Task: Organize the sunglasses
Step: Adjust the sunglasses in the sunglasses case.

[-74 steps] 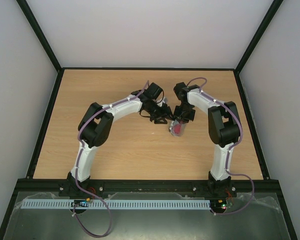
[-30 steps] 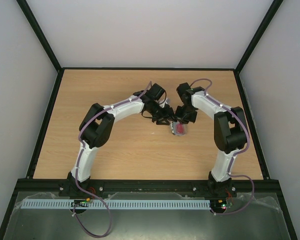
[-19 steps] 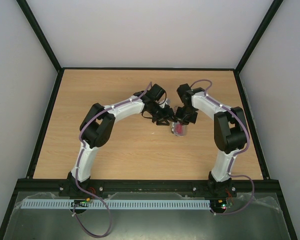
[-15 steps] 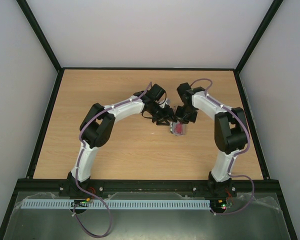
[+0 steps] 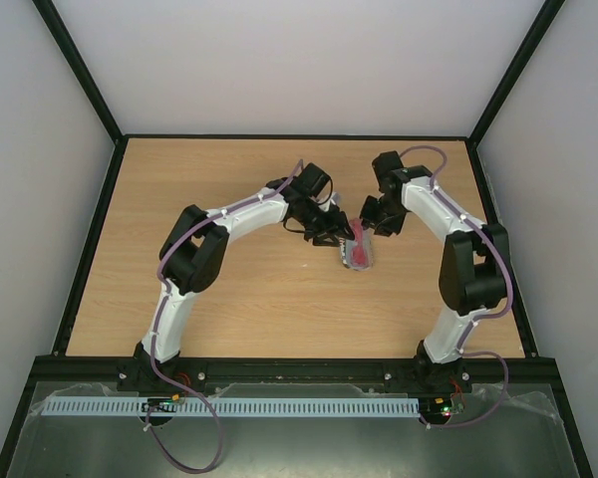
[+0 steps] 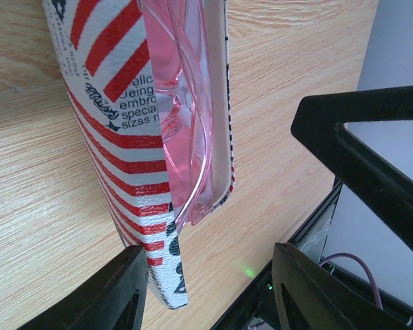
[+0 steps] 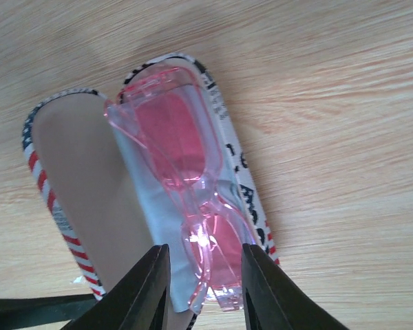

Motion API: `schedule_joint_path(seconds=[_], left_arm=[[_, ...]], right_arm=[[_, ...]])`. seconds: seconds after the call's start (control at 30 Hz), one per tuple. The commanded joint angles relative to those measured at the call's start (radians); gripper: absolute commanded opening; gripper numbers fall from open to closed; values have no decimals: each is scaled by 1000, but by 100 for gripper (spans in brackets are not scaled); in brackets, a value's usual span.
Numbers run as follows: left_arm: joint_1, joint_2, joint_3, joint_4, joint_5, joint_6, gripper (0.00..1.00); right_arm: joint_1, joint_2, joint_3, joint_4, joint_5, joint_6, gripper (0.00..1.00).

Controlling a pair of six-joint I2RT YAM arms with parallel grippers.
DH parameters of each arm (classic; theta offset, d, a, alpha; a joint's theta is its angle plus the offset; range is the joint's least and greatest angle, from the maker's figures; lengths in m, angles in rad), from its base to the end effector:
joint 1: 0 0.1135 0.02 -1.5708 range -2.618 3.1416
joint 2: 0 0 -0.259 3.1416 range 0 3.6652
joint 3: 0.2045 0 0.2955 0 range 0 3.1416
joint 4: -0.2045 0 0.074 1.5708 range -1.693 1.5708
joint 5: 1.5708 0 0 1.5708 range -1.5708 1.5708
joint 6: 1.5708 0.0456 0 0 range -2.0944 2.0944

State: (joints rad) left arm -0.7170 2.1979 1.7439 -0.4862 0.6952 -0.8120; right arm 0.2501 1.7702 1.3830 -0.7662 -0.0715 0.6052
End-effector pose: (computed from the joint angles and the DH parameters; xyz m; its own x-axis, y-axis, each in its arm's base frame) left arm 0.3747 -0.3654 0.1622 -0.9917 0.1252 -0.0303 0.1013 0.6126 -0.7838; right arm 0.3968 0.1047 0.2045 -0.8848 0.3597 -0.2962 0.2778 0.9176 0.2843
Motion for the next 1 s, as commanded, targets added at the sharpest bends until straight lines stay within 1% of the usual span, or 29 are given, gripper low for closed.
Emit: schedule_joint_path(seconds=[0.0, 0.1, 0.27, 0.5, 0.8, 0.97], left_arm=[[5, 14, 27, -27, 8, 19, 52], [7, 14, 26, -30, 6, 22, 52], [8, 16, 30, -31, 4, 20, 52], [8, 13, 30, -38, 1, 21, 51], [10, 12, 29, -43, -3, 22, 51], [11, 11, 30, -44, -6, 22, 51]], right_arm=[[9, 28, -1, 18, -66, -48, 30], [21, 46, 4, 21, -71, -75, 30], [51, 79, 7, 7, -31, -101, 29], [85, 105, -11, 17, -3, -116, 24], [91, 120, -26, 28, 52, -119, 18], [91, 127, -38, 43, 61, -122, 17]])
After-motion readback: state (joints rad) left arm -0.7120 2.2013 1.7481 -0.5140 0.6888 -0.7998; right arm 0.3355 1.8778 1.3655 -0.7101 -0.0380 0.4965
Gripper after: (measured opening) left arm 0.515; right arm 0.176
